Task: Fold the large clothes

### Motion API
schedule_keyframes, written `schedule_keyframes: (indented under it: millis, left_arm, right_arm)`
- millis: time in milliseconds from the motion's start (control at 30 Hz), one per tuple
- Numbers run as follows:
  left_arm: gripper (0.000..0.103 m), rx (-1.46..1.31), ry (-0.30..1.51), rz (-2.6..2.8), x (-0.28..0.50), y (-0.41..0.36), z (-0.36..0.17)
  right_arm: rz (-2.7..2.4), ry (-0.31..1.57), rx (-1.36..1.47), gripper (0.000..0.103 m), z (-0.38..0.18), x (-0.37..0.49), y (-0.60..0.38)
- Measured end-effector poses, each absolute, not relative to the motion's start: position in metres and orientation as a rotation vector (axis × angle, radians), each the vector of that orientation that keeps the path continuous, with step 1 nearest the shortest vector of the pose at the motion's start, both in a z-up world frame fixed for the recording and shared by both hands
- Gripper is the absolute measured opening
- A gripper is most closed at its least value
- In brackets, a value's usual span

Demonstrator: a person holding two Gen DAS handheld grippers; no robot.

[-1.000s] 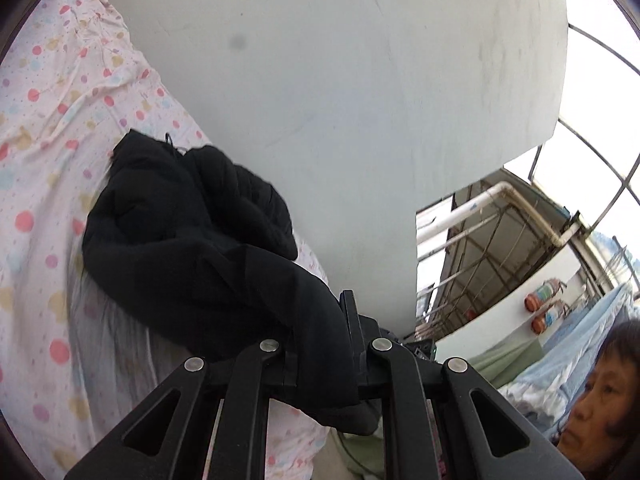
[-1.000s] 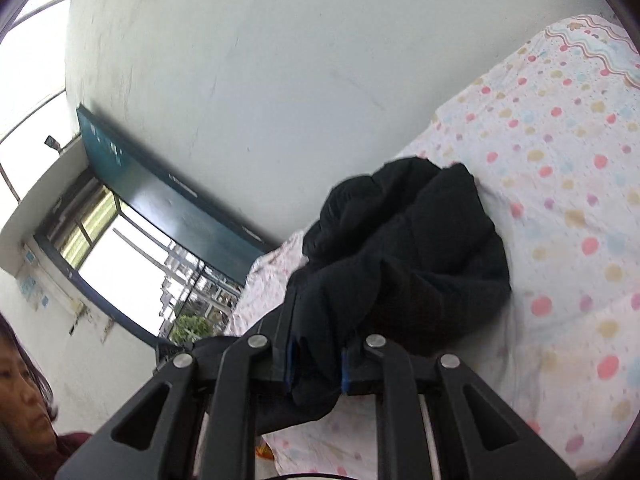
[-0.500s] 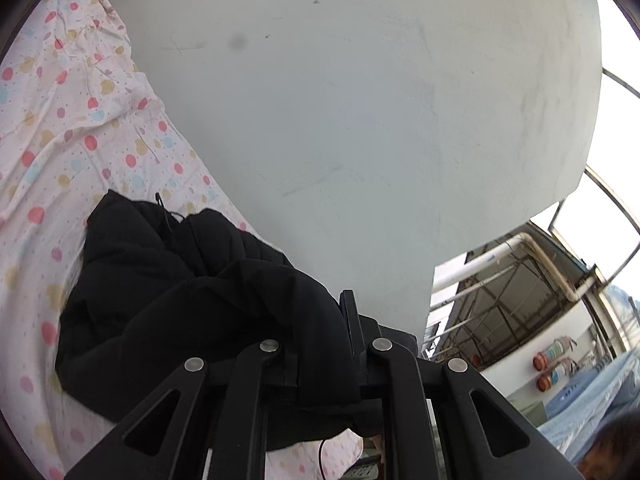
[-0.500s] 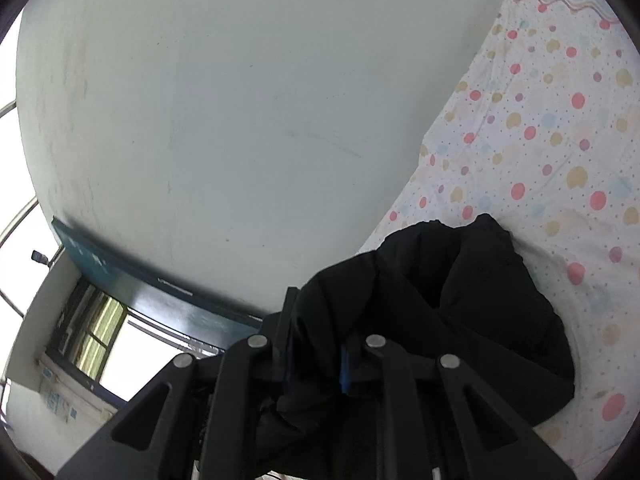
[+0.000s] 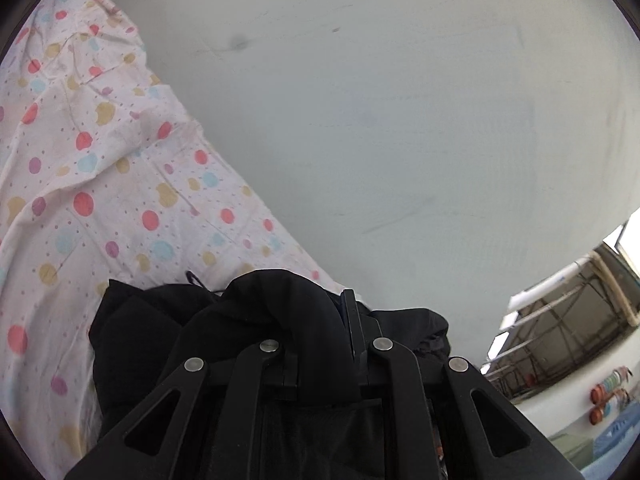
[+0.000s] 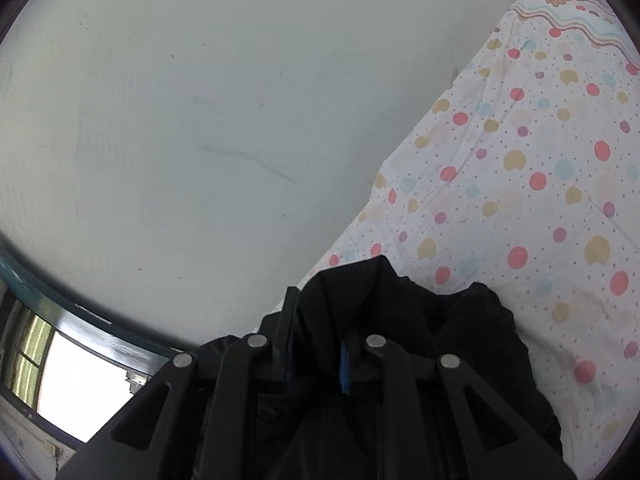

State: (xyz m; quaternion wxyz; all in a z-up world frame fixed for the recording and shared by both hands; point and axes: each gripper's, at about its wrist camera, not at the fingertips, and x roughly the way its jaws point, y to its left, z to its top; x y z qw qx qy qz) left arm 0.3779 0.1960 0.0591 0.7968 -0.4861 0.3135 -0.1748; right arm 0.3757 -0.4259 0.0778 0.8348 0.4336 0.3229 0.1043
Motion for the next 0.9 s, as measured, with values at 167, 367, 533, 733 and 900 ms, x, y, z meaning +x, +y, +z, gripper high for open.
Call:
schedule_keyframes:
  millis: [167, 367, 533, 733, 900]
  left_arm:
    - [0.015, -1.054, 0.746, -0.318, 0.413, 0.192, 0.012]
    - [0.017, -1.038, 0.807, -0.270, 0.438, 0.186, -0.028]
    - [0.017, -1.038, 0.822, -0.265, 0.447, 0.182, -0.032]
    - [0.021, -1.062, 0.788, -0.312, 0.438, 0.189, -0.011]
    - [0.035, -1.036, 0.768, -0.340, 0.434, 0.189, 0.002]
  right_arm:
    - [0.157, 0.757, 0.839, 0.015, 0.049, 0.416, -0.414]
    - [0.128, 0.849, 0.769, 0.012, 0.006, 0.454, -0.397]
    - [0.119, 0.877, 0.767, 0.012, -0.013, 0.469, -0.392]
    - [0.160, 0.857, 0.832, 0.016, -0.006, 0.463, -0.401]
    - [0.176, 0.861, 0.849, 0.017, 0.000, 0.458, -0.405]
